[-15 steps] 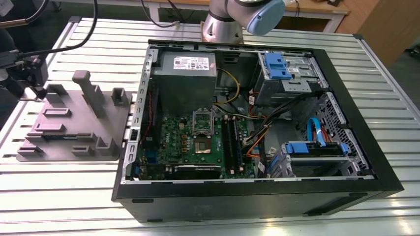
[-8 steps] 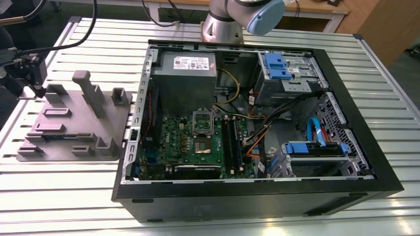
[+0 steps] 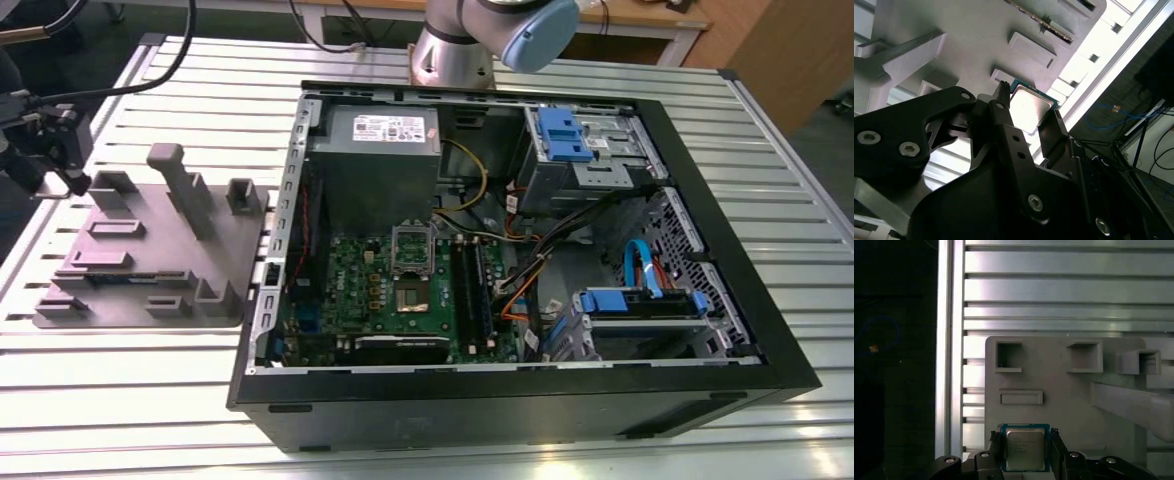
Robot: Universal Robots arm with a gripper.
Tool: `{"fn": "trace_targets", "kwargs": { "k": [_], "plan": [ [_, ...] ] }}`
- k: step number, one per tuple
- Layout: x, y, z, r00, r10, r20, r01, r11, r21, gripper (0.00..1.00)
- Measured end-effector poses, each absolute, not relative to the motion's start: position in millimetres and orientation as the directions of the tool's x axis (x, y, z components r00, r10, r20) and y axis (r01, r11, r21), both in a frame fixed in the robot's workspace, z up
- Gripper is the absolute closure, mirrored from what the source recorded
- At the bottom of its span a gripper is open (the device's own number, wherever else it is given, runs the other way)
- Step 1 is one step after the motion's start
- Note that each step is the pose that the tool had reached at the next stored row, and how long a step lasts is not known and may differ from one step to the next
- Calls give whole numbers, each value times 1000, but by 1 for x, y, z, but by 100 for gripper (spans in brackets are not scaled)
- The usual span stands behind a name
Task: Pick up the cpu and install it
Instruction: 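Pick up the cpu and move it towards the insertion slot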
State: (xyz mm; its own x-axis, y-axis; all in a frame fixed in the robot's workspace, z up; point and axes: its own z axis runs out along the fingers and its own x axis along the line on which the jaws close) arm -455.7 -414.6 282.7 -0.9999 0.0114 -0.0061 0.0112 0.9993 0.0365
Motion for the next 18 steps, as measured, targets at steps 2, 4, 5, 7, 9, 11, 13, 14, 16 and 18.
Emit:
{"fn": "trace_targets", "kwargs": {
  "k": [2, 4, 5, 7, 9, 11, 13, 14, 16, 18],
  "plan": [
    [-456, -415, 284, -1000, 11, -6, 11, 999, 37, 53],
    [-456, -415, 286, -1000, 11, -6, 11, 999, 37, 53],
    [-456, -415, 287, -1000, 11, -6, 11, 999, 37, 53],
    [-456, -415, 288, -1000, 11, -6, 11, 999, 37, 53],
    [-456, -415, 290, -1000, 11, -6, 11, 999, 37, 53],
    [-456, -415, 291, -1000, 11, -6, 11, 999, 36, 53],
    [-456, -415, 293, -1000, 11, -6, 11, 999, 36, 53],
    [-456, -415, 294, -1000, 11, -6, 11, 999, 36, 53],
    [-456, -415, 295, -1000, 11, -6, 11, 999, 37, 53],
    [-456, -415, 297, -1000, 11, -6, 11, 999, 36, 53]
  ]
}}
